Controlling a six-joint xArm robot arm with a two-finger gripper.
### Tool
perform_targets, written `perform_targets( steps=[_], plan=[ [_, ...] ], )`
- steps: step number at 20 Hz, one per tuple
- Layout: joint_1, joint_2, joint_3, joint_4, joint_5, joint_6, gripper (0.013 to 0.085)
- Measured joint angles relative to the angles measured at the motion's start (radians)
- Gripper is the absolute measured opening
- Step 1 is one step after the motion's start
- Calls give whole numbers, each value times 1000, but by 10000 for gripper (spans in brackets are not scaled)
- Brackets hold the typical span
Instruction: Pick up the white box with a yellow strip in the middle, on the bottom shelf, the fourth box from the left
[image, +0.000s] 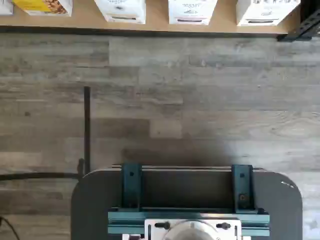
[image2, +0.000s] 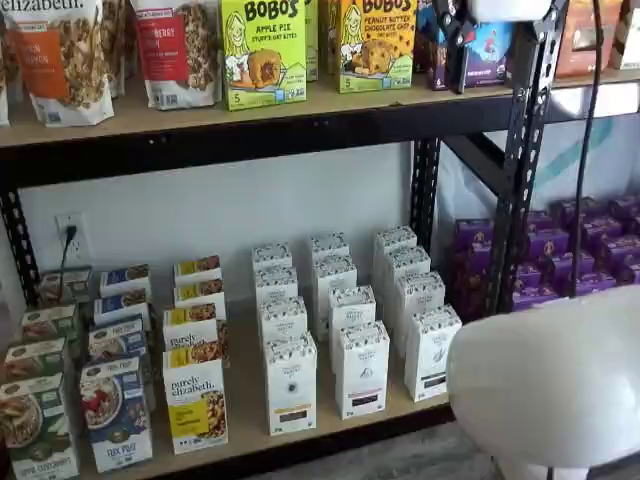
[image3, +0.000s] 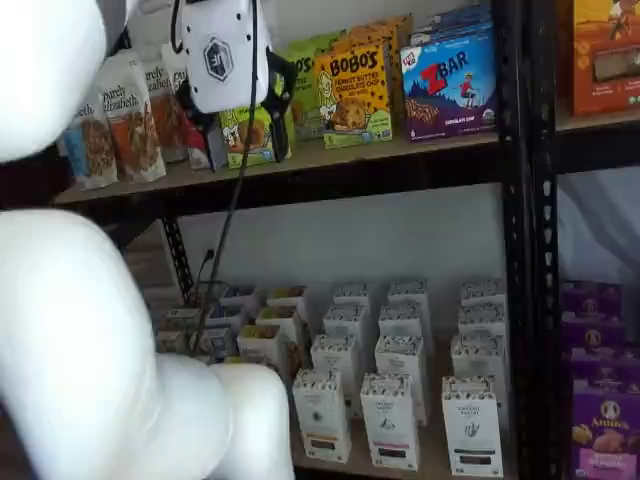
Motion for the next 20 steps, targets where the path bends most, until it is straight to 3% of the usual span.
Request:
perform_targets(
  steps=[2, 6, 12, 20],
  plan=[
    [-58, 26, -21, 64, 46, -25, 850],
    [-64, 26, -18, 79, 47, -27, 850],
    [-17, 7, 37, 50, -12, 1, 850],
    [39, -29, 196, 28, -164, 42, 850]
  ],
)
